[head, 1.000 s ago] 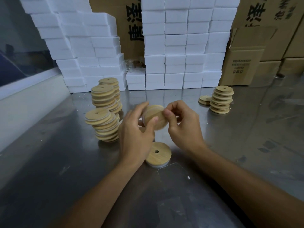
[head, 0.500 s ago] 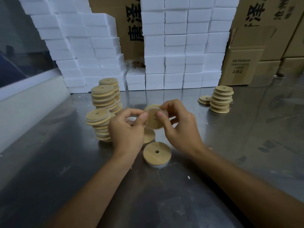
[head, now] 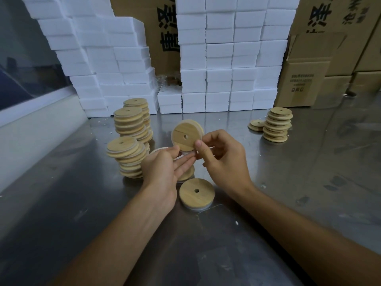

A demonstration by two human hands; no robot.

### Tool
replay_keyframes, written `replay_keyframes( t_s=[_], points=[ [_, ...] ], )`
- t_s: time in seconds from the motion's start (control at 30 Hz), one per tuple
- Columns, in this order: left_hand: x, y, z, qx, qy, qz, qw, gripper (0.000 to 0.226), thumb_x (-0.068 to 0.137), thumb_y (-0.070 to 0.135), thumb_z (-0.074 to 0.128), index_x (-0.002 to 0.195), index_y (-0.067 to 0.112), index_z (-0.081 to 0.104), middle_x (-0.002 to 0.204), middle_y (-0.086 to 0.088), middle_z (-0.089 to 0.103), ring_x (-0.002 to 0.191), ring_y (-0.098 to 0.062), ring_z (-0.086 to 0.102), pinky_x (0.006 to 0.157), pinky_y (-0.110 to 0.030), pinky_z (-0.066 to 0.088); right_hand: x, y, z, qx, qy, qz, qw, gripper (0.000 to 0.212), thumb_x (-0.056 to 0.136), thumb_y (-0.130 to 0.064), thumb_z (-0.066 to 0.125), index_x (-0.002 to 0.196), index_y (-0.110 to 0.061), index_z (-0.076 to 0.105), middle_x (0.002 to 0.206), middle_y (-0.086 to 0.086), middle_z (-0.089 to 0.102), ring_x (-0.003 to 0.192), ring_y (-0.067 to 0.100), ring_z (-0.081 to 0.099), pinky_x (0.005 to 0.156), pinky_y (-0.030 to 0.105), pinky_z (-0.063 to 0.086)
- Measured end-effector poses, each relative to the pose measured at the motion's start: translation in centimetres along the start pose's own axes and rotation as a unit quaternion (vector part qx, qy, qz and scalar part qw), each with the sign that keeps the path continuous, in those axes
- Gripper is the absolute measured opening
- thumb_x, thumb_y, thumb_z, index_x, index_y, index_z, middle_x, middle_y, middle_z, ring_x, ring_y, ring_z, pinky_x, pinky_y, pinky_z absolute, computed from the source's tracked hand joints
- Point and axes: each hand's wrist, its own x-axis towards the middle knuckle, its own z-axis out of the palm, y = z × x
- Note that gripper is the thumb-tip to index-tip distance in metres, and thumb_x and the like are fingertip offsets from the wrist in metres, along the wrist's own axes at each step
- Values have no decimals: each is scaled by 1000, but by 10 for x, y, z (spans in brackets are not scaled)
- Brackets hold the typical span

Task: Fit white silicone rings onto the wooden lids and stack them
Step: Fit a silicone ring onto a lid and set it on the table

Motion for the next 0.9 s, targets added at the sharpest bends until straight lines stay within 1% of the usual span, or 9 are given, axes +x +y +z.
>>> replay_keyframes(
  t_s=[0.13,0.2,0.27,0.37,0.5,0.6,0.67,0.8,0.9],
  points=[
    [4,-1,-1,103,21,33,994,5,92,-2,58,94,0,62,56,-1,70,64,-24,74,60,-32,60,3,1,-4,26,12,47,998,11,93,-17,67,88,-7,63,78,1,70,65,14,71,56,25,54],
    [5,-4,-2,173,9,59,983,6,93,2,60,88,5,63,53,2,67,56,-19,71,65,-36,60,6,1,-5,59,26,86,994,10,95,-16,64,88,-8,63,78,2,70,64,16,71,55,22,52],
    [4,-6,-3,215,-10,81,973,8,94,6,61,86,6,64,52,2,66,55,-17,70,64,-35,59,8,1,-6,95,39,132,986,10,96,-17,62,89,-10,64,80,1,70,62,15,70,53,22,51],
    [2,-8,-4,229,-28,109,967,10,94,7,62,85,3,64,55,-1,67,63,-23,74,55,-25,57,9,3,-10,109,44,173,978,11,96,-20,63,90,-12,66,87,5,71,64,13,68,55,23,51],
    [0,-4,-3,218,-24,151,964,11,94,5,59,85,2,64,61,-6,70,67,-23,75,54,-22,56,9,6,-11,94,28,197,975,12,95,-24,64,85,-17,67,83,-4,69,63,9,66,56,22,50],
    [-2,4,-2,237,3,217,947,14,92,5,58,79,7,63,56,-2,67,57,-18,71,47,-20,52,9,9,-11,78,34,221,972,16,95,-27,64,83,-16,65,81,-4,67,60,8,65,55,23,48],
    [0,14,-4,251,29,275,928,16,87,8,59,71,11,61,48,3,59,44,-14,60,41,-20,43,10,11,-13,73,41,231,969,17,95,-27,64,82,-15,65,80,-2,67,57,7,64,53,21,47],
    [9,38,-11,236,100,330,909,17,71,20,56,54,20,53,48,2,44,53,-20,40,53,-31,33,11,11,-13,66,41,233,969,18,95,-26,64,83,-13,65,79,-1,68,55,6,63,51,19,47],
    [14,49,-20,250,147,358,888,22,71,19,53,51,19,47,42,12,39,49,-8,37,50,-25,32,10,12,-12,51,33,228,972,19,95,-26,63,86,-10,66,80,-1,69,55,6,63,53,19,49]
  ],
)
